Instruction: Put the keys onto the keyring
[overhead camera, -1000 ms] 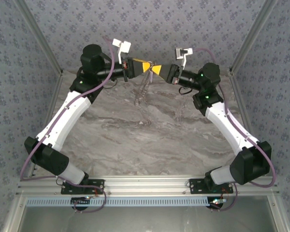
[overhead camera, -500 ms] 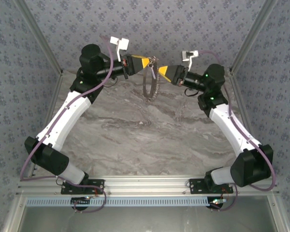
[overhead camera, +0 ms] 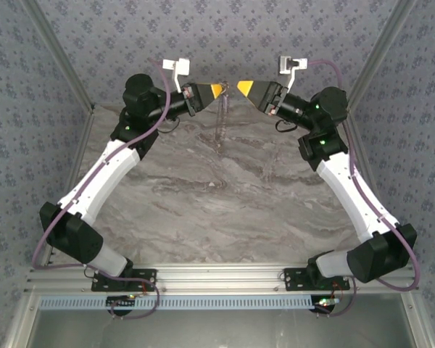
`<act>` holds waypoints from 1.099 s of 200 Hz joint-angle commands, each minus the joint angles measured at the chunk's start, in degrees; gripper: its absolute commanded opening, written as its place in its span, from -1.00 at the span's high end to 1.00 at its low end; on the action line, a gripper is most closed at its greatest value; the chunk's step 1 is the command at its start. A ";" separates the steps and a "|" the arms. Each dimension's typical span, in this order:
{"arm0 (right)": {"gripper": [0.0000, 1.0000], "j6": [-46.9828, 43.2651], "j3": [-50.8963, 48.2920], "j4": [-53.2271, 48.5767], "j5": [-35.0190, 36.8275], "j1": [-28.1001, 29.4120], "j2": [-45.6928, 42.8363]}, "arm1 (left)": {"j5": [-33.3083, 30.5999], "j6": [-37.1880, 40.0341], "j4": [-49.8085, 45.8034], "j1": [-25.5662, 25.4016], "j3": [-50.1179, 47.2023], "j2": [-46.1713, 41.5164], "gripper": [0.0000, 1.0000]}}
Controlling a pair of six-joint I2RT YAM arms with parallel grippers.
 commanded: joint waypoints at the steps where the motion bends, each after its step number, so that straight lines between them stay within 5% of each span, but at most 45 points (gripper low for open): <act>1: 0.20 -2.25 0.48 0.62 4.98 0.52 1.16 | -2.03 -3.12 7.34 -0.43 -0.17 -3.35 1.00; 152: 0.21 -1.20 2.06 4.20 6.85 4.75 6.52 | -3.06 -4.14 8.79 -1.24 -0.97 -3.88 1.00; 220: 0.51 -0.85 3.22 4.54 6.36 5.25 7.60 | -2.99 -3.95 8.69 -1.62 -1.06 -3.81 1.00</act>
